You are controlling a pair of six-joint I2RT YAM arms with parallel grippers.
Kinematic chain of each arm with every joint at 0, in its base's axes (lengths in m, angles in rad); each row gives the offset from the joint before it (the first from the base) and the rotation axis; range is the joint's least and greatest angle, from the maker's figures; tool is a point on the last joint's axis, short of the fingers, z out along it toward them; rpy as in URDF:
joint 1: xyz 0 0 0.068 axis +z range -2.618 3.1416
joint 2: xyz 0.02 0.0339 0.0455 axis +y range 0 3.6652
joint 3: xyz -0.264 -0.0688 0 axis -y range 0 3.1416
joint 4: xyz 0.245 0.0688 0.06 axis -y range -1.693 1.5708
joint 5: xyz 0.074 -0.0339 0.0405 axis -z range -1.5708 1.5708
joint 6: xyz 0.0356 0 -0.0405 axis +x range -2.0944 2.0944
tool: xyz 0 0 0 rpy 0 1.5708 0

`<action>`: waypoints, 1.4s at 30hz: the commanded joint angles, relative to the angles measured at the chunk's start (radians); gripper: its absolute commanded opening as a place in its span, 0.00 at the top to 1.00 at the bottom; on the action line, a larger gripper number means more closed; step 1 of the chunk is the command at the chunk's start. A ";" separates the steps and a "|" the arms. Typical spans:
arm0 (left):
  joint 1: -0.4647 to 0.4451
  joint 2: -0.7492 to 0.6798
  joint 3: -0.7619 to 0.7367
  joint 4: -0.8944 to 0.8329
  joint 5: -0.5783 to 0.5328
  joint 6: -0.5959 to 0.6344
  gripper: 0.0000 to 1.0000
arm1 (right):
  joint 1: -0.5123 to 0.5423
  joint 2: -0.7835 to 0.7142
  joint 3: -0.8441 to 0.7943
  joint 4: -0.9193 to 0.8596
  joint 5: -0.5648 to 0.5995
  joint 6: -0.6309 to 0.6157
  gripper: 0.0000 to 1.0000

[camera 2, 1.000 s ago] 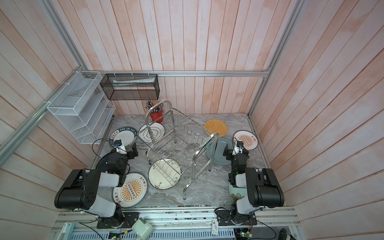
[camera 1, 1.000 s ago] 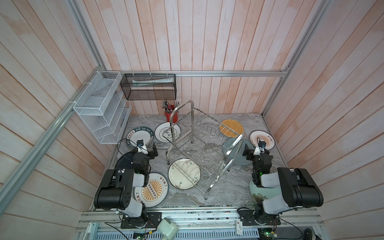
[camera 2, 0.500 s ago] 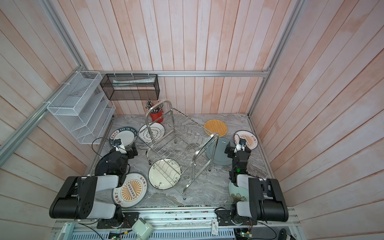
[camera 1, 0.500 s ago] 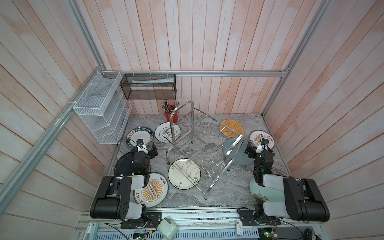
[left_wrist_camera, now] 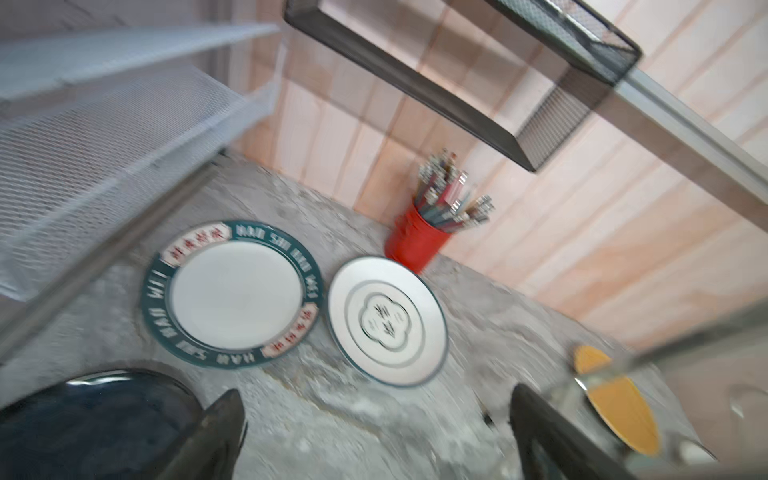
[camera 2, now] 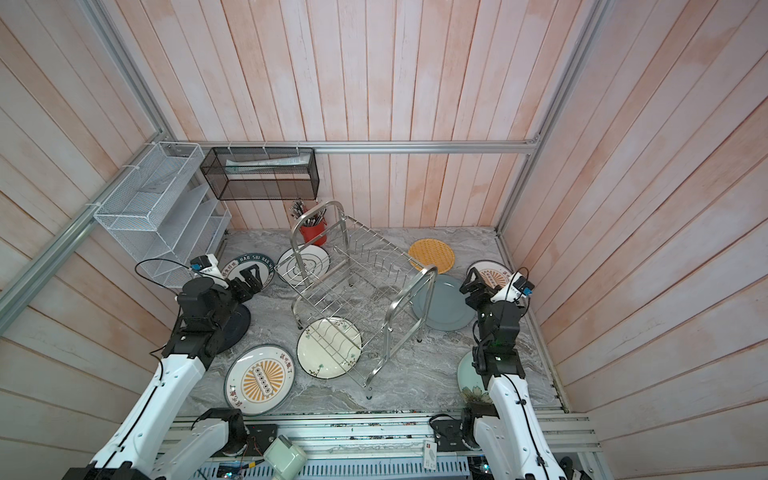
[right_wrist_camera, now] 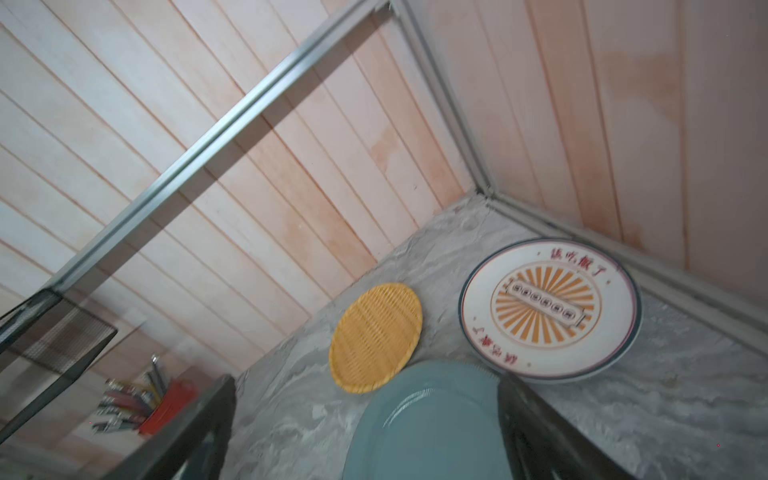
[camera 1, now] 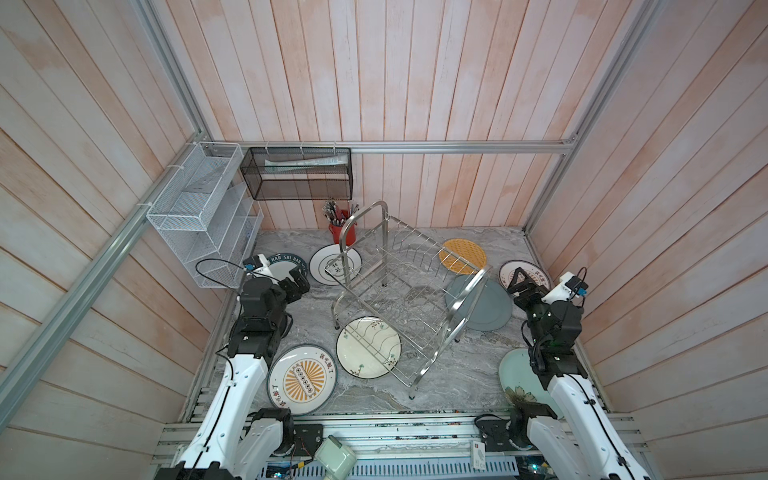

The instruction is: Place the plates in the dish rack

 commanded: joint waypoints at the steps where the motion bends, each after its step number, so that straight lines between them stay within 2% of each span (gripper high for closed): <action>1: -0.035 -0.031 -0.010 -0.171 0.296 0.025 0.00 | 0.003 -0.046 0.006 -0.267 -0.203 0.081 0.12; 3: -0.068 -0.046 -0.025 -0.211 0.337 0.061 0.00 | 0.005 -0.091 -0.012 -0.339 -0.245 0.080 0.23; 7: -0.163 -0.034 -0.027 -0.232 0.317 0.073 0.02 | 0.010 -0.151 -0.033 -0.478 -0.304 0.068 0.44; 9: -0.208 0.008 -0.015 -0.221 0.292 0.074 0.06 | 0.041 -0.147 -0.045 -0.515 -0.320 0.067 0.50; 13: -0.277 0.107 0.027 -0.250 0.145 0.090 0.11 | 0.131 -0.142 -0.089 -0.490 -0.309 0.095 0.57; 16: -0.285 0.129 0.027 -0.232 0.081 0.101 0.11 | 0.209 -0.147 -0.088 -0.487 -0.267 0.118 0.59; 26: -0.284 0.218 0.010 -0.147 0.057 0.105 0.12 | 0.432 -0.069 -0.102 -0.443 -0.197 0.210 0.61; 33: -0.286 0.304 0.019 -0.088 0.086 0.099 0.14 | 0.441 -0.053 -0.112 -0.402 -0.180 0.224 0.61; 42: -0.293 0.366 0.033 -0.053 0.082 0.088 0.18 | 0.436 0.124 -0.018 -0.302 -0.145 0.112 0.55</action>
